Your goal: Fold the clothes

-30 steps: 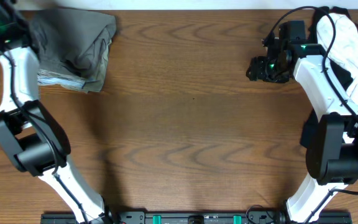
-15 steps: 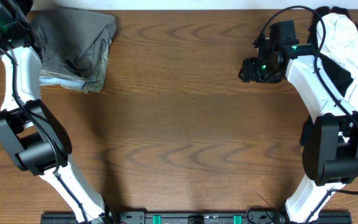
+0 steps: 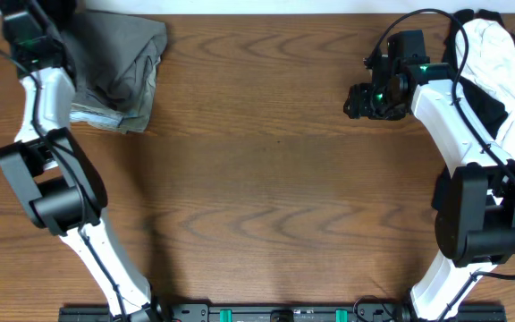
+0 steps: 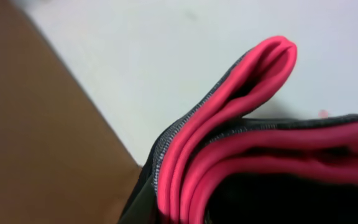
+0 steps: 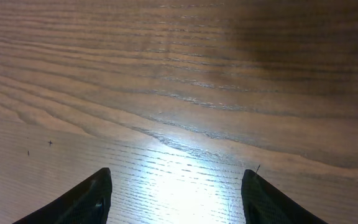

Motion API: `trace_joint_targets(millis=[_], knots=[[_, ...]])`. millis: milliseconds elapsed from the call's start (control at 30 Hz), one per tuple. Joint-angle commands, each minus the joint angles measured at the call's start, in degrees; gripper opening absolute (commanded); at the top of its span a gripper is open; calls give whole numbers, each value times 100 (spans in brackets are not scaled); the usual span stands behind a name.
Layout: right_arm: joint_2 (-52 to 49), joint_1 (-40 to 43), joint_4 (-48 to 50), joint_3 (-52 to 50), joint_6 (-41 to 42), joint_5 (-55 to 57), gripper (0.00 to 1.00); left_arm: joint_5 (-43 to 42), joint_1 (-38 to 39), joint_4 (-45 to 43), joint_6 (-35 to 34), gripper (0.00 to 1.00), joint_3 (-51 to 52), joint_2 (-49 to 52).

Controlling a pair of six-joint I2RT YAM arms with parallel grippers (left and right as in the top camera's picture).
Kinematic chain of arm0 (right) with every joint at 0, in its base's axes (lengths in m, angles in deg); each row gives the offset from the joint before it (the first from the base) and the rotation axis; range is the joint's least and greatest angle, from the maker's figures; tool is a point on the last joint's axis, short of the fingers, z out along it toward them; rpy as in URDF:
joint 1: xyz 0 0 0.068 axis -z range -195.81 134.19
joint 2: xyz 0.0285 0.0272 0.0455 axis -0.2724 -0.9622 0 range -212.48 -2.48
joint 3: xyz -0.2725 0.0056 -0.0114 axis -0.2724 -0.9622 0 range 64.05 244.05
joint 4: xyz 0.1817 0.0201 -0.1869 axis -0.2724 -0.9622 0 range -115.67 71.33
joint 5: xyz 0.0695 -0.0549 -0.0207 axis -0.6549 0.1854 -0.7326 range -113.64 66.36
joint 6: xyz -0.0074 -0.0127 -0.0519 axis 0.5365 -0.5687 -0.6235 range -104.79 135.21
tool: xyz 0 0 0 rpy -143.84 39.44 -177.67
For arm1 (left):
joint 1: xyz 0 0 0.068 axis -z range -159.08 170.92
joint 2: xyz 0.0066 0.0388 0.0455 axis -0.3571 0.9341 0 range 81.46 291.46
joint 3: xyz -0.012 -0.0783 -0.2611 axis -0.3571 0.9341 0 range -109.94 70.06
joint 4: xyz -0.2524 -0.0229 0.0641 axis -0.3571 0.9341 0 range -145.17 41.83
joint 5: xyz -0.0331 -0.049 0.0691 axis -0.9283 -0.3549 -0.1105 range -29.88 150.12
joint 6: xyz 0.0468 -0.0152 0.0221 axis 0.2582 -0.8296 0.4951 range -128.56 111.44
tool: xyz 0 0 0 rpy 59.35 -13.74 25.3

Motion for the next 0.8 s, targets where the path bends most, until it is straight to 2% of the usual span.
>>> trace_joint_targets(millis=[0, 200, 267, 333, 367, 400, 467, 633, 767], knots=[[33, -42, -9, 72, -35, -4, 65, -59, 264, 197, 92, 6, -188, 24], [33, -42, -4, 72, -35, -4, 65, -59, 629, 1010, 87, 7, -188, 24], [33, -42, -4, 72, -37, -4, 65, -59, 763, 1335, 74, 15, -188, 24], [33, -42, -7, 72, -39, -2, 66, -59, 894, 1692, 74, 33, -188, 24], [33, -42, -7, 72, -39, -2, 66, -59, 949, 1847, 74, 50, -188, 24], [33, -42, -7, 72, -42, 2, 66, -61, 1010, 2011, 74, 61, -188, 24], [33, -42, -4, 72, -42, 4, 67, -61, 1117, 2240, 74, 74, -188, 24], [33, -42, 59, 72, -39, 17, 68, -61, 1434, 2706, 63, 76, -188, -66], [33, -42, 118, 72, -39, 20, 68, -59, 1687, 3069, -245, 76, -188, -350]])
